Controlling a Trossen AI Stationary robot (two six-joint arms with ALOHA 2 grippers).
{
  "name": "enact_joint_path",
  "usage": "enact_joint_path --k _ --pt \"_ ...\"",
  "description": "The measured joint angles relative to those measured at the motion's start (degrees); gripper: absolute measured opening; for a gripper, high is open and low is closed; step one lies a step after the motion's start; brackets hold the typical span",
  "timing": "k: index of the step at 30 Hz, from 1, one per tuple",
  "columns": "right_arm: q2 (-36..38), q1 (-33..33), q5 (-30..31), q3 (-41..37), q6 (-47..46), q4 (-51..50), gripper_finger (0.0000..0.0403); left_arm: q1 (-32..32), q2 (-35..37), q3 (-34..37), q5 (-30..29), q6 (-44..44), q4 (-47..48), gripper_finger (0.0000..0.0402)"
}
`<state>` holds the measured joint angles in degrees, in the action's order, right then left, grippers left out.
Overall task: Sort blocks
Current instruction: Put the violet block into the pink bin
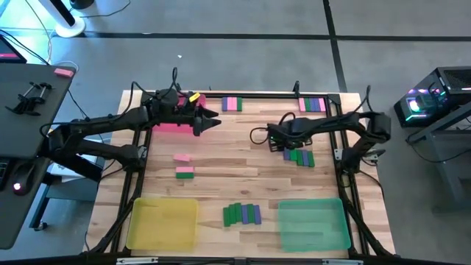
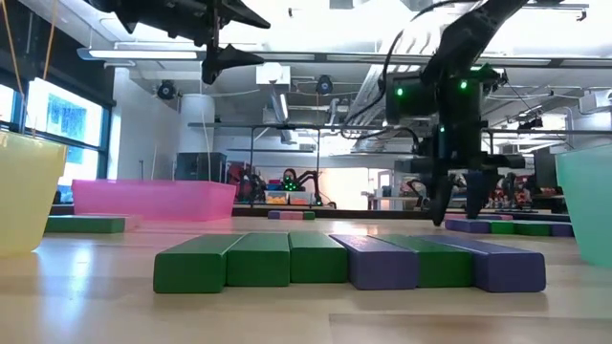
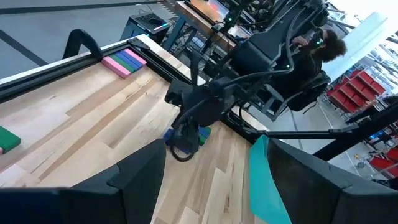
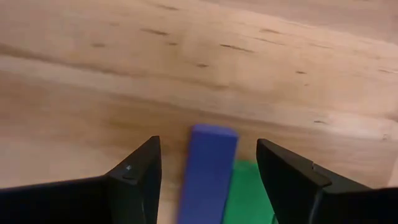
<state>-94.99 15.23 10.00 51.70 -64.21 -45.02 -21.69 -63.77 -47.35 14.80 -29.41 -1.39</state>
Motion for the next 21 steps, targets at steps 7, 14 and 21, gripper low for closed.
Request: enact_joint_path --k 7,14,21 --pt "-1.3 0.8 -1.4 0.1 1.6 2.5 0.0203 0.0 0.0 0.0 0.1 0.0 0.0 0.0268" --pt "-1.3 -0.2 -1.0 0.1 1.0 1.0 0.0155 0.0 0.0 0.0 0.1 -0.3 0.0 0.0268" --pt "-1.7 -0.3 -1.0 0.1 2.6 3.0 0.007 0.0 0.0 0.0 0.1 -0.4 0.0 0.0268"
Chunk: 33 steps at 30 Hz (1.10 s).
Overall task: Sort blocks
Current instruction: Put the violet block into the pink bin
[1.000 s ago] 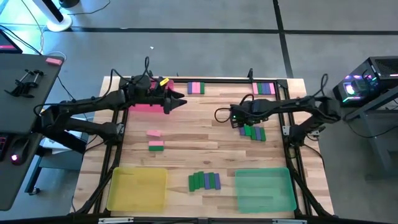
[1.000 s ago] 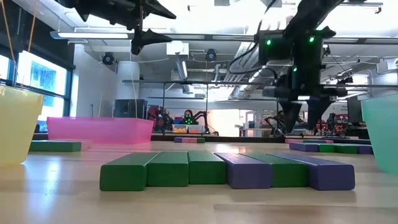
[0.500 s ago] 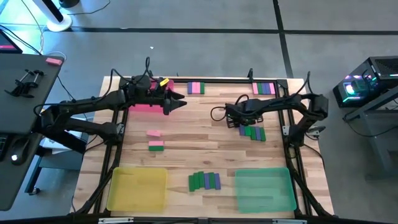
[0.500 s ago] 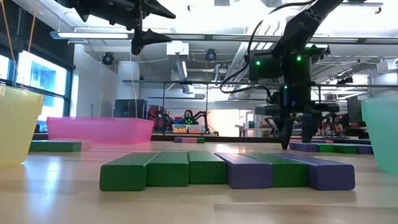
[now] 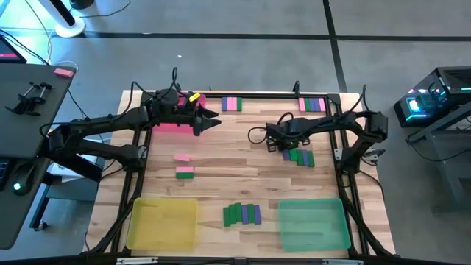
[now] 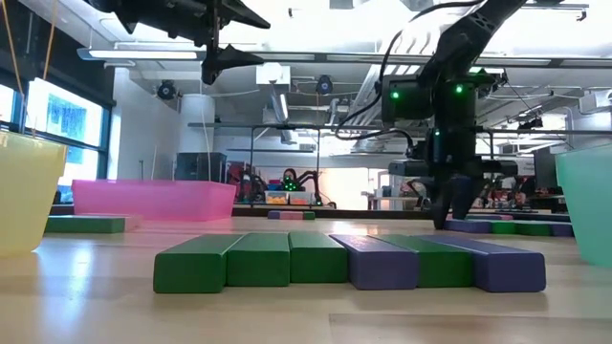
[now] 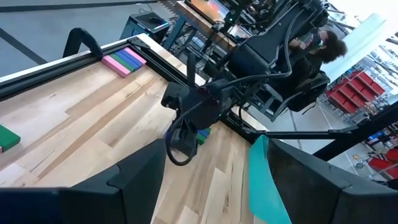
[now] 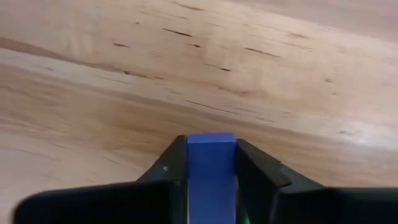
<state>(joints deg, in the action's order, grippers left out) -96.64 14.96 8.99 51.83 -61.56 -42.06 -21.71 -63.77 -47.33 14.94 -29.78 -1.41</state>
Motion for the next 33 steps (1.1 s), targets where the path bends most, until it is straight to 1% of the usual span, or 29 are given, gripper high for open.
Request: enact_joint_path --k 2,5,8,10,14,18,21,23,26,29,33 --pt "0.1 0.0 0.1 0.0 0.4 0.1 0.0042 0.0 0.1 0.0 0.8 -0.3 -0.8 0.0268" --pt "0.7 0.0 0.2 -0.1 1.1 0.7 0.0012 0.0 0.8 0.1 5.6 -1.6 -6.6 0.0268" --pt "1.7 0.0 -0.2 -0.2 2.8 2.1 0.0012 0.0 2.4 0.1 8.7 -1.6 -12.7 0.0268" --pt "3.4 0.0 -0.1 -0.3 3.1 2.6 0.0016 0.0 3.4 0.1 9.2 -1.6 -14.9 0.0268" --pt "8.1 0.0 0.4 -0.3 4.7 6.8 0.0014 -0.1 6.0 0.1 9.2 -1.6 -17.1 0.0268" --pt "13.3 0.0 0.9 -0.3 6.6 17.7 0.0011 -0.1 8.6 0.1 9.1 -1.5 -18.8 0.0268" --pt "14.6 0.0 -1.5 -0.3 7.7 31.2 0.0012 -0.1 10.5 0.1 8.2 -1.5 -21.7 0.0268" --pt "13.8 -0.4 -3.8 -0.1 8.0 41.4 0.0012 -0.1 11.4 0.0 7.3 -1.5 -23.8 0.0268" --pt "9.8 -1.2 -4.3 0.0 7.9 54.1 0.0012 -0.1 12.7 0.0 6.4 -1.6 -26.6 0.0268" --pt "3.9 -1.6 -5.0 3.9 8.6 58.4 0.0012 -0.1 13.7 0.0 6.4 -1.6 -28.9 0.0268" --pt "-5.9 -1.7 -9.4 14.5 12.3 59.2 0.0012 -0.1 14.6 0.0 6.1 -1.8 -30.6 0.0268"
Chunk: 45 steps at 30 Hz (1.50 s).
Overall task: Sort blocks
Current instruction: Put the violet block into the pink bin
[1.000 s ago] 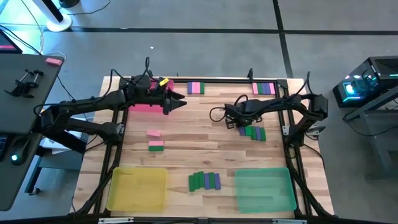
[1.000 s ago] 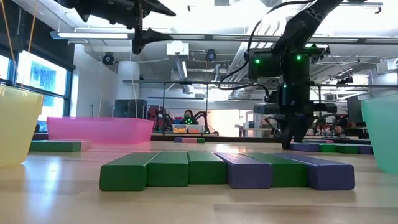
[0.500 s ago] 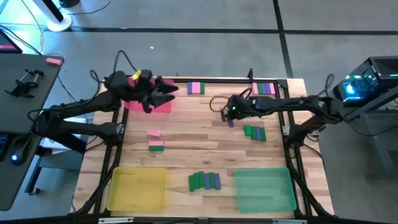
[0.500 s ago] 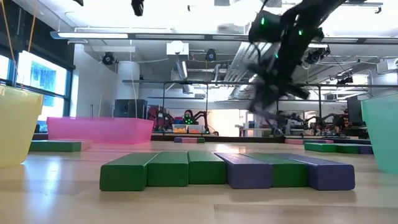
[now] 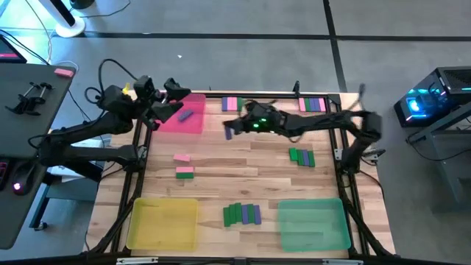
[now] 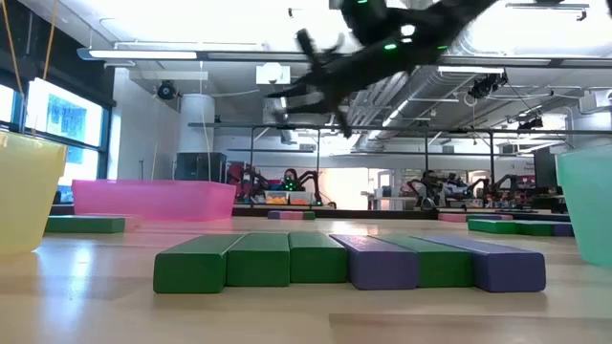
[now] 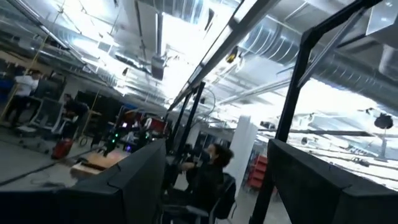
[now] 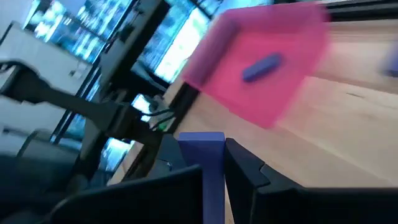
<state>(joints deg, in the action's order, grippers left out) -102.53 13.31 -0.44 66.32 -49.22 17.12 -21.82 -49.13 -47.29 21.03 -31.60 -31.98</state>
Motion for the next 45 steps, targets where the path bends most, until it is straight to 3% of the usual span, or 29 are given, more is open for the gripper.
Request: enact_joint_path --k 6,13,22,30,35,38,45 --pt "-14.2 0.7 -3.1 20.5 3.2 -0.3 0.0012 0.0 0.4 0.0 -0.6 -4.5 -2.6 0.0268" --pt "-30.5 1.5 -2.9 45.9 7.2 -10.3 0.0012 0.0 0.4 0.0 -0.6 -6.3 -2.8 0.0268" --pt "-46.3 1.7 6.8 68.3 13.3 -22.5 0.0027 0.0 0.4 0.0 -0.6 -7.3 -2.8 0.0268" --pt "-46.7 2.2 7.5 67.2 13.3 -21.0 0.0173 0.0 0.4 0.0 -0.6 -7.3 -3.0 0.0268" --pt "-43.9 3.0 0.6 67.2 16.4 -23.2 0.0246 0.0 0.4 0.0 -0.6 -7.2 -3.2 0.0268" --pt "-40.9 4.3 -1.7 67.2 17.5 -29.0 0.0255 0.0 0.4 0.0 -0.6 -7.2 -4.3 0.0268" --pt "-33.4 7.7 -3.3 67.2 31.5 -49.1 0.024 0.0 0.4 0.0 -0.6 -7.2 -7.7 0.0268"
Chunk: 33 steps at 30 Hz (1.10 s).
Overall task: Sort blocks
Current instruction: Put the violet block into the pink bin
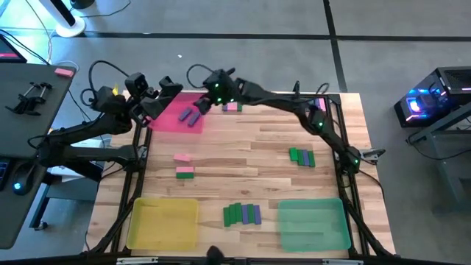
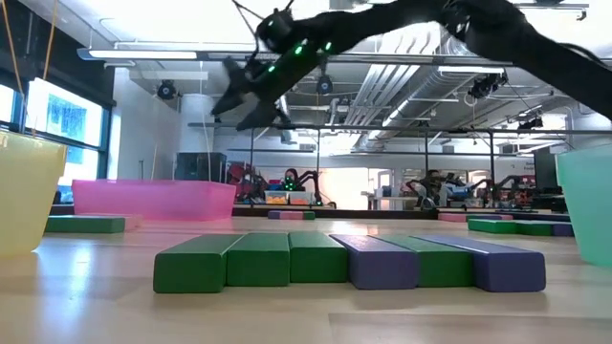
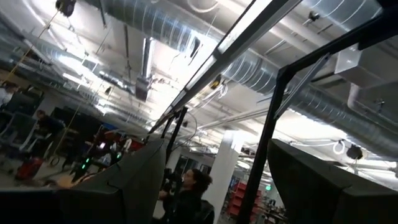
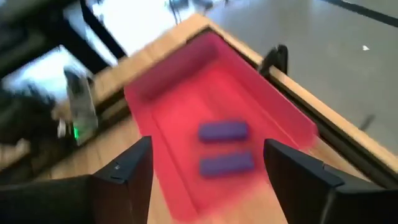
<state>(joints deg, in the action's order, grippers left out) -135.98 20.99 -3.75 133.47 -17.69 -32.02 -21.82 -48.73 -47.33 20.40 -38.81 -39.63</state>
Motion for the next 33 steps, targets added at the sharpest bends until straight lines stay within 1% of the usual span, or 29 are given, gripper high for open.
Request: enact_joint_path --k 2,5,9,12,13,15,17,20,23,26,28,30,32,33 --pt "2.4 0.6 0.2 0.0 4.5 -8.0 0.0235 0.0 0.0 0.0 0.0 0.0 -0.7 0.0268" --pt "4.9 1.6 3.9 -0.1 10.3 -22.6 0.023 0.0 0.0 0.0 0.0 0.0 -0.6 0.0268" --pt "6.7 3.2 5.4 -0.3 13.6 -38.7 0.0227 0.0 -0.1 0.0 0.0 0.8 -0.6 0.0268" --pt "9.0 4.3 8.3 -0.3 13.9 -44.7 0.0227 0.0 -0.1 0.0 0.0 1.9 -0.5 0.0268" --pt "9.9 4.6 9.2 -0.5 13.9 -45.6 0.0227 0.0 -0.1 0.0 0.0 2.0 -0.6 0.0268" --pt "13.0 5.5 11.0 -4.0 13.6 -44.3 0.0227 0.0 -0.1 0.0 0.6 2.0 -0.6 0.0268" --pt "18.1 6.4 12.6 -11.1 12.0 -42.0 0.0227 0.0 -0.1 0.0 1.3 2.0 -0.6 0.0268" --pt "29.5 7.9 14.5 -28.5 6.4 -35.4 0.0227 0.0 0.0 0.0 1.5 2.0 -0.6 0.0268" --pt "42.3 8.4 15.7 -48.9 -4.2 -27.1 0.0227 0.0 0.0 0.0 1.5 2.0 -0.5 0.0268" --pt "53.8 8.3 17.7 -65.3 -15.3 -22.9 0.0227 0.0 0.0 0.0 1.5 2.0 -0.4 0.0268" --pt "59.1 8.4 20.4 -73.3 -22.9 -22.9 0.0226 0.0 0.0 0.0 1.5 2.0 -0.2 0.0268" --pt "62.3 8.5 24.1 -78.9 -29.4 -22.6 0.0219 0.0 0.0 0.0 1.5 2.0 0.1 0.0268" --pt "63.4 9.1 28.4 -82.3 -34.2 -21.5 0.0194 0.0 0.0 0.0 1.4 2.0 0.4 0.0268" --pt "63.3 9.8 30.4 -83.9 -35.6 -21.2 0.0171 0.0 0.0 0.0 1.3 2.0 0.6 0.0268"
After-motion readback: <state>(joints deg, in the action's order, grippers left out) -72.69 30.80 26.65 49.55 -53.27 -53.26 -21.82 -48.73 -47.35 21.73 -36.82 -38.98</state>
